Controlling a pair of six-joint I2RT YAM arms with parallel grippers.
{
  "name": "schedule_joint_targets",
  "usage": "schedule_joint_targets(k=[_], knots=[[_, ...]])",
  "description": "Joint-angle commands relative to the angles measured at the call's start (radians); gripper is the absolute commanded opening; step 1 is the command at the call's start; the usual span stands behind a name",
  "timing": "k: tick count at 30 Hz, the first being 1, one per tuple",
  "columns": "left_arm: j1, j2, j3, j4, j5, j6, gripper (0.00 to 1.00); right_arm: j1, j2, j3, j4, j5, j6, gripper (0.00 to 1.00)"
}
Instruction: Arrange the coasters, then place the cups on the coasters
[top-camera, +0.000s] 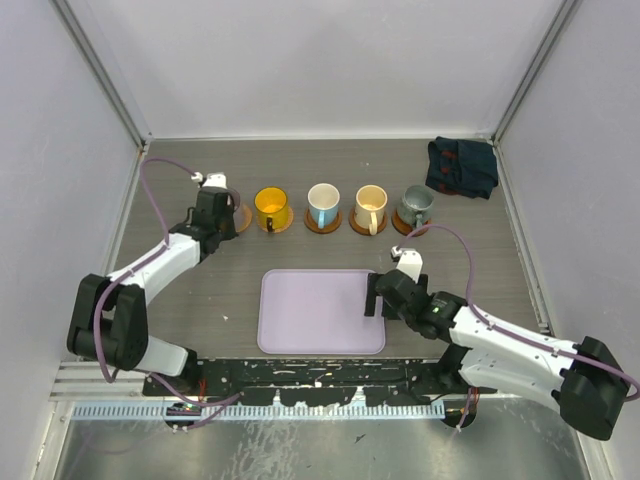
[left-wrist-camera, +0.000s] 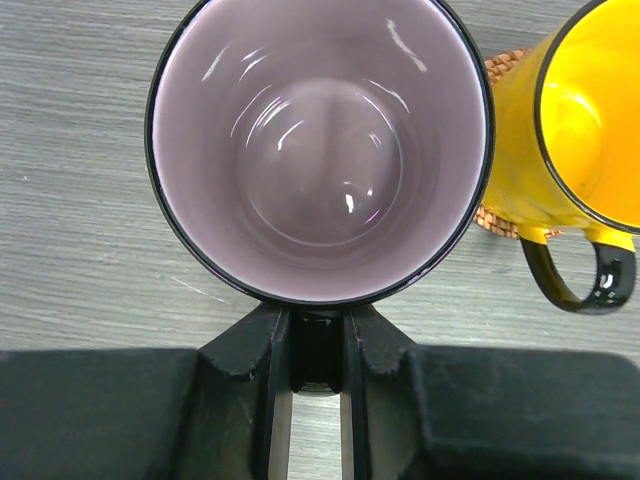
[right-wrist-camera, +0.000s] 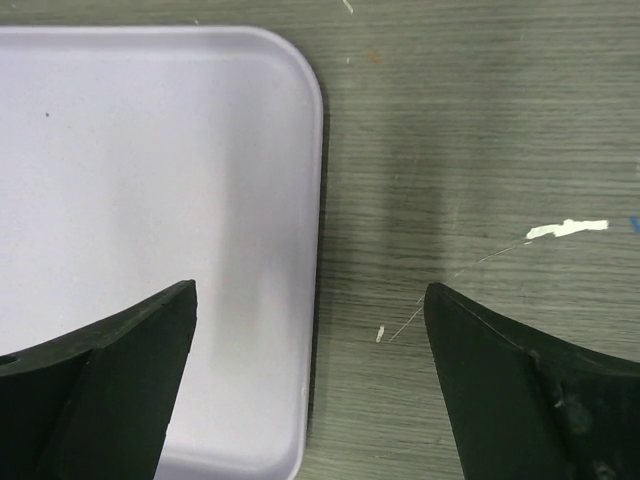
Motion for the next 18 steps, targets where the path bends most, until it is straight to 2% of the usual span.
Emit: schedule_joint_targets(k=[1,18], knots=[[0.013,0.016,0.045,0.170,0.000,0.030,0.00,0.006,-0.046,0.064,-0.032,0.098,0.010,1.00],[0.028,0.145,0.083,0.268,0.018,0.055,0.00,0.005,-0.130,0.127,-0.110,0.225,0.026,1.00]])
